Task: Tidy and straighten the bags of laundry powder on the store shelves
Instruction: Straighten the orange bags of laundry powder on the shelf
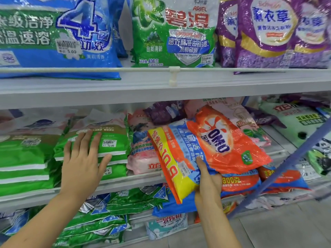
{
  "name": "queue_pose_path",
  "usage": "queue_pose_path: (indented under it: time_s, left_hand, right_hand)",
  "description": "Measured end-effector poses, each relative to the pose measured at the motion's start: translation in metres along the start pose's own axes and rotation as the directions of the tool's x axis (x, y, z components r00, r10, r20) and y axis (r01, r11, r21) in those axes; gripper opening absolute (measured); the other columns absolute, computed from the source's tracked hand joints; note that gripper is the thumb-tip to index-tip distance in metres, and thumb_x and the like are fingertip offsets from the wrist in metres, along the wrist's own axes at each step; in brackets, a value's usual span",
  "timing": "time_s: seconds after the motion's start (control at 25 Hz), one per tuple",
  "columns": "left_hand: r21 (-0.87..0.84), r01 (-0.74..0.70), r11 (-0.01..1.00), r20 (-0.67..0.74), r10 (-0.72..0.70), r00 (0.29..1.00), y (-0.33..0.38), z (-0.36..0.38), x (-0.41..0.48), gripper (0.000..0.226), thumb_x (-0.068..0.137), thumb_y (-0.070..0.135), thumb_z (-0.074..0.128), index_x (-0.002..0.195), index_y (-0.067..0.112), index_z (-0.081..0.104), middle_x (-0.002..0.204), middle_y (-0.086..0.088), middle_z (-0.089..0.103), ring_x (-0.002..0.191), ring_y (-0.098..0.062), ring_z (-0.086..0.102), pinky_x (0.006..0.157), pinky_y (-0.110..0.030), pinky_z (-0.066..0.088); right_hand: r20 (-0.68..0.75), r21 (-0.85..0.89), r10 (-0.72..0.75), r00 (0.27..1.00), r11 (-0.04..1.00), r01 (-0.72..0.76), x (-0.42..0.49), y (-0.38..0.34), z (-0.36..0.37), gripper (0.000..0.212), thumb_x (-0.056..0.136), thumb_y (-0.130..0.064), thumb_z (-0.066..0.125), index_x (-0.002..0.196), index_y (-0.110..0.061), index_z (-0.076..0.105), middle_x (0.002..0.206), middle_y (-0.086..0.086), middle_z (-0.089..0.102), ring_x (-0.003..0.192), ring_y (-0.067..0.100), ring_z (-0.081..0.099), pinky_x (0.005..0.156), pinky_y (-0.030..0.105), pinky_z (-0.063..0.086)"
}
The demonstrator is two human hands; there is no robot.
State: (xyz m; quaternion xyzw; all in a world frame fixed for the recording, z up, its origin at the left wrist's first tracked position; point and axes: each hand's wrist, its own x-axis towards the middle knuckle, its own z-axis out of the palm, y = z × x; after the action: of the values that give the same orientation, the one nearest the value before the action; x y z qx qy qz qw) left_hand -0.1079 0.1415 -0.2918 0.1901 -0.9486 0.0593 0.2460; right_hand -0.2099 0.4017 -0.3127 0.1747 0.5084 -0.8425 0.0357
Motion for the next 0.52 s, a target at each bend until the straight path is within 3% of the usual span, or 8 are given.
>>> queue_pose_path:
  time_s: [0.12,0.16,0.28,0.32,0.36,0.4,0.48,0.52]
  left_hand:
    - [-0.040,0.008,0.999,0.112,-0.004,0.994,0.001,-0.010,0.003,0.074,0.091,0.056,0.021,0.132,0.000,0.045,0.133,-0.026,0.048,0.124,-0.043,0.043,0.101,-0.060,0.030]
    - [-0.066,0.012,0.998,0.139,-0.003,0.990,0.000,-0.013,0.003,0.078,0.091,0.060,0.016,0.133,0.000,0.045,0.134,-0.026,0.047,0.125,-0.043,0.042,0.103,-0.060,0.027]
    - [-0.206,0.076,0.976,0.115,-0.053,0.992,0.013,-0.039,-0.005,0.085,0.088,0.067,0.013,0.139,0.004,0.038,0.145,-0.021,0.037,0.135,-0.036,0.033,0.116,-0.041,0.000]
    - [-0.330,0.095,0.939,0.093,-0.068,0.993,0.018,-0.040,-0.010,0.082,0.087,0.066,0.021,0.141,0.007,0.036,0.147,-0.015,0.035,0.136,-0.029,0.033,0.116,-0.033,0.001]
    - [-0.509,0.170,0.843,0.181,-0.089,0.980,0.027,-0.050,-0.013,0.079,0.083,0.066,0.032,0.140,0.012,0.038,0.145,-0.008,0.038,0.132,-0.019,0.039,0.115,-0.027,0.013]
    - [-0.706,0.280,0.650,0.333,-0.044,0.942,0.037,-0.061,-0.013,0.076,0.077,0.067,0.045,0.134,0.018,0.045,0.140,-0.004,0.045,0.121,-0.007,0.050,0.106,-0.022,0.032]
    - [-0.789,0.543,0.287,0.585,0.085,0.806,0.053,-0.087,-0.013,0.052,0.067,0.064,0.067,0.105,0.029,0.060,0.122,-0.010,0.061,0.081,0.005,0.066,0.070,-0.015,0.052]
    - [-0.787,0.567,0.244,0.609,0.156,0.778,0.054,-0.101,-0.019,0.037,0.070,0.060,0.068,0.094,0.032,0.061,0.114,-0.008,0.066,0.068,0.006,0.066,0.061,-0.015,0.052]
  right_hand:
    - [0.145,-0.034,-0.028,0.989,0.999,0.033,-0.025,-0.019,-0.028,0.102,0.018,-0.048,0.092,0.110,-0.018,0.060,0.104,0.002,0.072,0.094,0.022,0.069,0.081,0.040,0.057]
    - [0.203,-0.039,-0.018,0.979,0.999,0.026,-0.032,-0.026,-0.038,0.108,0.011,-0.050,0.091,0.109,-0.018,0.059,0.100,0.002,0.073,0.090,0.021,0.070,0.074,0.036,0.059]
    - [0.370,-0.077,0.042,0.928,0.997,-0.014,-0.050,-0.052,-0.056,0.107,0.012,-0.044,0.094,0.108,-0.016,0.057,0.097,0.005,0.074,0.086,0.025,0.071,0.066,0.037,0.059]
    - [0.406,-0.090,0.057,0.912,0.996,-0.022,-0.052,-0.058,-0.059,0.108,0.014,-0.043,0.094,0.110,-0.014,0.056,0.098,0.006,0.073,0.086,0.027,0.071,0.065,0.038,0.059]
    - [0.431,-0.106,0.073,0.899,0.994,-0.030,-0.056,-0.065,-0.059,0.108,0.015,-0.041,0.095,0.112,-0.012,0.056,0.098,0.007,0.073,0.085,0.027,0.071,0.063,0.037,0.058]
    - [0.452,-0.115,0.087,0.888,0.993,-0.039,-0.059,-0.072,-0.059,0.109,0.015,-0.040,0.095,0.112,-0.012,0.055,0.096,0.007,0.073,0.083,0.027,0.071,0.061,0.036,0.058]
    - [0.503,-0.154,0.120,0.856,0.987,-0.048,-0.068,-0.087,-0.059,0.107,0.014,-0.038,0.095,0.110,-0.010,0.055,0.094,0.009,0.074,0.080,0.027,0.071,0.059,0.035,0.058]
    - [0.529,-0.184,0.136,0.838,0.982,-0.043,-0.073,-0.095,-0.058,0.108,0.016,-0.037,0.096,0.111,-0.008,0.055,0.095,0.012,0.073,0.081,0.029,0.071,0.060,0.036,0.057]
